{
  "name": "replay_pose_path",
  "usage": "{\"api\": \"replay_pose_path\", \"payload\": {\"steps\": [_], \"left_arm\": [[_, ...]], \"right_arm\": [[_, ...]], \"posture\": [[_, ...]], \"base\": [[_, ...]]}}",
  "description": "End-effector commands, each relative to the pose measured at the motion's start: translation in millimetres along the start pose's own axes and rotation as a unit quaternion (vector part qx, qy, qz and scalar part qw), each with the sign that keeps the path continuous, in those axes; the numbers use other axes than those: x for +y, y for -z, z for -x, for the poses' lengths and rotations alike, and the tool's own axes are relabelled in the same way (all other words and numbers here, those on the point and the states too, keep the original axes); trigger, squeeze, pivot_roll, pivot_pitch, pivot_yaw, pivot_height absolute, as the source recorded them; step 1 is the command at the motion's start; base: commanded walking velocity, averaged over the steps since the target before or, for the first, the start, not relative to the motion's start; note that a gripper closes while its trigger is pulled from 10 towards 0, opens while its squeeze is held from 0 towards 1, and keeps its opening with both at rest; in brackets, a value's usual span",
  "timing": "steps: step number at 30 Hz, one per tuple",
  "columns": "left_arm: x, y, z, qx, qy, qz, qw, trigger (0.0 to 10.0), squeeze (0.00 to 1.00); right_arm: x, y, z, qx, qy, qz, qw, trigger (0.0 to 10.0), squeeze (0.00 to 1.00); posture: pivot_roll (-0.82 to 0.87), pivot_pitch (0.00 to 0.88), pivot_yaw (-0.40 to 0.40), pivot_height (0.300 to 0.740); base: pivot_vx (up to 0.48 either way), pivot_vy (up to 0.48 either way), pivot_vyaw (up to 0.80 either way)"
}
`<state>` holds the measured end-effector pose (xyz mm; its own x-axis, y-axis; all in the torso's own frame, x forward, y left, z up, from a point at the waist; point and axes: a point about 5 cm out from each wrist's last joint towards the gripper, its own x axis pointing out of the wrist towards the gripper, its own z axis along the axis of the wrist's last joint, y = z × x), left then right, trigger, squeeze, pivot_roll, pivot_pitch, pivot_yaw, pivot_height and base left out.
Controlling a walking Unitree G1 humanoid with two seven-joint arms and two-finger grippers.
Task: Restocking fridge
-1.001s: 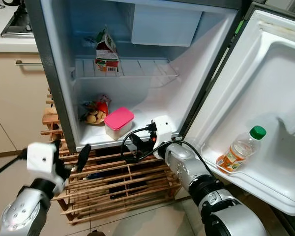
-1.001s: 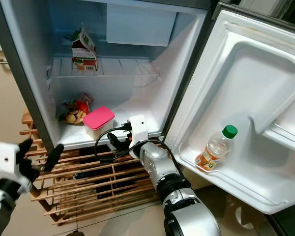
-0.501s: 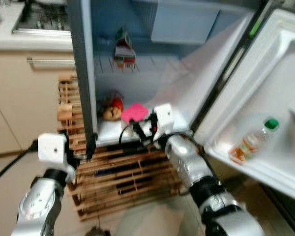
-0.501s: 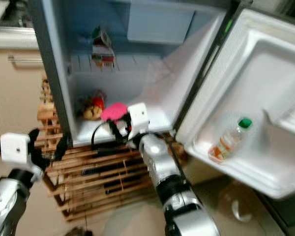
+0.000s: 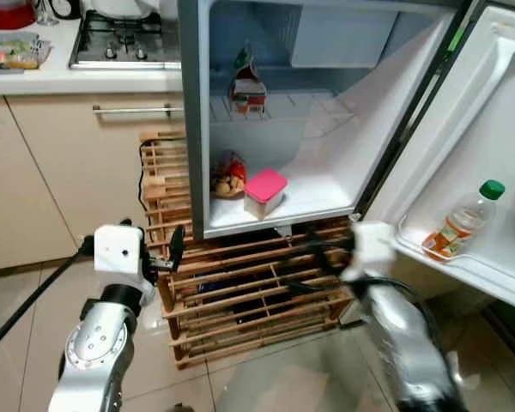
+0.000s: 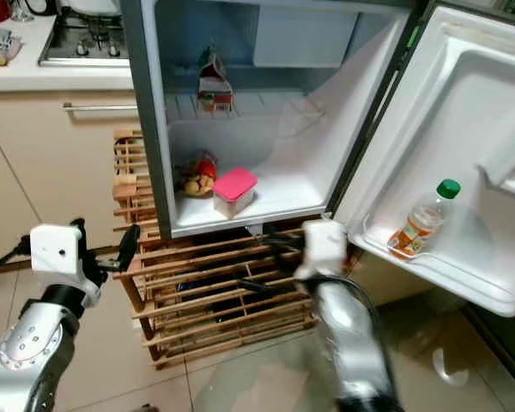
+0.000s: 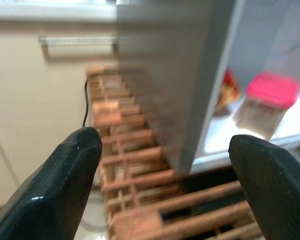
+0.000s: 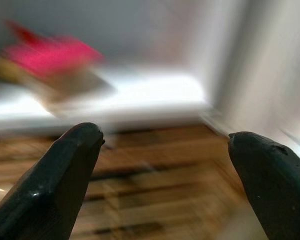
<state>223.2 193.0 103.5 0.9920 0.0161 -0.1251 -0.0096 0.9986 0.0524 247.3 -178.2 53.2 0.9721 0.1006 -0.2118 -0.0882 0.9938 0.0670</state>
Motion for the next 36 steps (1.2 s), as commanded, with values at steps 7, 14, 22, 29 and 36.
{"api": "replay_pose_path", "payload": {"steps": [7, 14, 22, 29, 36], "left_arm": [[4.1, 12, 5.4, 0.023, -0.003, -0.031, 0.999, 10.0, 0.0], [0.3, 3, -11.1, 0.004, 0.042, -0.054, 0.998, 10.0, 0.0], [-4.0, 2, -8.9, -0.009, 0.01, -0.005, 1.0, 10.0, 0.0], [-8.0, -4, -10.6, -0.027, -0.006, 0.012, 1.0, 10.0, 0.0], [-16.7, -10, -18.8, -0.04, 0.005, -0.023, 0.999, 10.0, 0.0]], "right_arm": [[-35.8, 22, 46.3, 0.017, 0.068, 0.005, 0.998, 10.0, 0.0], [-16.0, 19, 38.0, -0.008, 0.056, 0.004, 0.998, 10.0, 0.0], [-8.4, 9, 31.9, -0.018, 0.017, 0.035, 0.999, 10.0, 0.0], [5.8, -7, 12.5, -0.034, -0.03, 0.082, 0.996, 10.0, 0.0], [22.0, -24, -2.7, -0.053, -0.068, 0.084, 0.993, 10.0, 0.0]], "posture": [[-0.07, 0.0, 0.014, 0.74], [-0.09, 0.0, 0.068, 0.74], [-0.1, 0.0, 0.029, 0.74], [-0.09, 0.0, 0.005, 0.74], [-0.07, 0.0, -0.016, 0.74]], "base": [[0.0, 0.0, 0.0], [0.0, 0.0, 0.0], [0.0, 0.158, -0.1], [0.0, 0.422, -0.46], [0.0, 0.363, 0.0]]}}
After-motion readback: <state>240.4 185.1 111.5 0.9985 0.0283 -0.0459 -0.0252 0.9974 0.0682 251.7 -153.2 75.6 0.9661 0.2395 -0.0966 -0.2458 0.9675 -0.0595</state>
